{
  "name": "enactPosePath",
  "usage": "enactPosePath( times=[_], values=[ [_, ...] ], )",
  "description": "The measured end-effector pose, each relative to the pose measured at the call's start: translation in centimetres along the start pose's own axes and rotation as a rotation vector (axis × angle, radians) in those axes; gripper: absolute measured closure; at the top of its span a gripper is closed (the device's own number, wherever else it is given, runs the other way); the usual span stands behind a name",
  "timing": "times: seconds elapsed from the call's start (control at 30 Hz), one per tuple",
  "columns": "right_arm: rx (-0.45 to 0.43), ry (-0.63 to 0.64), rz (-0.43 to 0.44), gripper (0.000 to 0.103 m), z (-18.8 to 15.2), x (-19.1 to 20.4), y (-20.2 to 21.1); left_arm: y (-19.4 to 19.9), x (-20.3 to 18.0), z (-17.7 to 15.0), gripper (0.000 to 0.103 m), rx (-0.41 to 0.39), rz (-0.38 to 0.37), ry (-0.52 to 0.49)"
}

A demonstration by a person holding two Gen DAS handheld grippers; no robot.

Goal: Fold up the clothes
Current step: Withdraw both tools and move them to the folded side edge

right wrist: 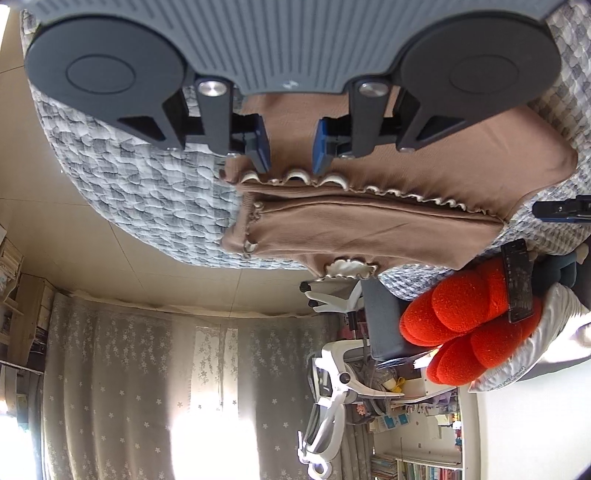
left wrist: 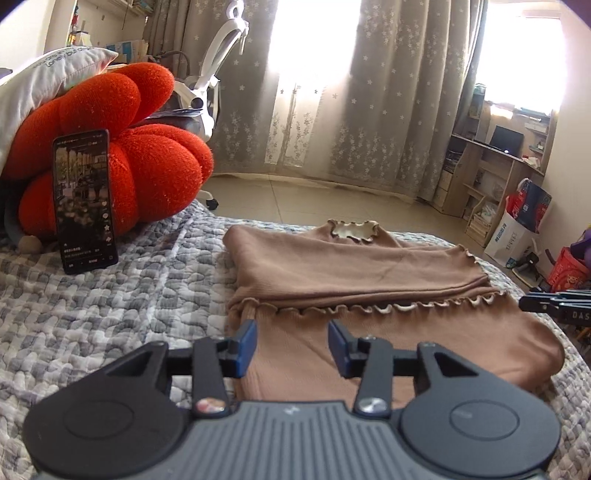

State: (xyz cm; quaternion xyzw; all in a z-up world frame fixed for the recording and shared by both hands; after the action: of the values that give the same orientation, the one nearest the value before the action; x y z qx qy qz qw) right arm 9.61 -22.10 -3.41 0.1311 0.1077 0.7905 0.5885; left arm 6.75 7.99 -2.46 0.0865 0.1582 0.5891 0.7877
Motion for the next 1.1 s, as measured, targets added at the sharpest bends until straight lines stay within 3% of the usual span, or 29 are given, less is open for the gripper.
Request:
enactPosePath(
  times=[0.13,0.27,0.4,0.67,0.97,1.03,1.1],
  values=[
    [0.012,0.057,0.17,0.073,0.1,5.3,0.7,-0.2,-4.5,-0.3,0.059,0.043,-0.17,-0.076],
    [0.065,0.159,0.258,0.073,-1.4,9.1,0.3,-1.0,-7.4,-2.1,0.06,0.113,-0.254,-0.151],
    [0.137,0.244,0.258,0.073,-3.6,9.2,-0.8,-1.4,-7.2,-3.9,0.06,0.134,-0.27,-0.193],
    [0.113,0.193,0.246,0.072,-3.8,4.7,1.0,-0.2,-4.2,-4.5,0.059,0.153,-0.223,-0.243],
    [0.11,0.063,0.153,0.077,-3.7,-2.8,4.0,2.7,2.9,-4.1,0.063,0.126,-0.176,-0.063],
    [0.117,0.026,0.132,0.066,-3.7,-3.5,4.2,2.8,3.2,-4.0,0.063,0.125,-0.178,-0.026],
    [0.124,-0.011,0.11,0.066,-3.8,-4.1,4.3,2.7,3.1,-3.9,0.064,0.13,-0.178,0.001]
  ],
)
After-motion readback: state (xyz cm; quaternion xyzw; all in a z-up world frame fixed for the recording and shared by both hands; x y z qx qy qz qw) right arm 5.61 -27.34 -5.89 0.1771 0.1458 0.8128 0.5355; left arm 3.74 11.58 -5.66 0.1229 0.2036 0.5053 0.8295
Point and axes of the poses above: each gripper's, at about its wrist camera, not at the fingertips, and y roughly against the way its jaws point, x to its left, z to its top, the point moved 3 cm from there along -y, roughly the way its jaws point, and after that the axes turned 12 degrees about -x, right-handed, at the moved point
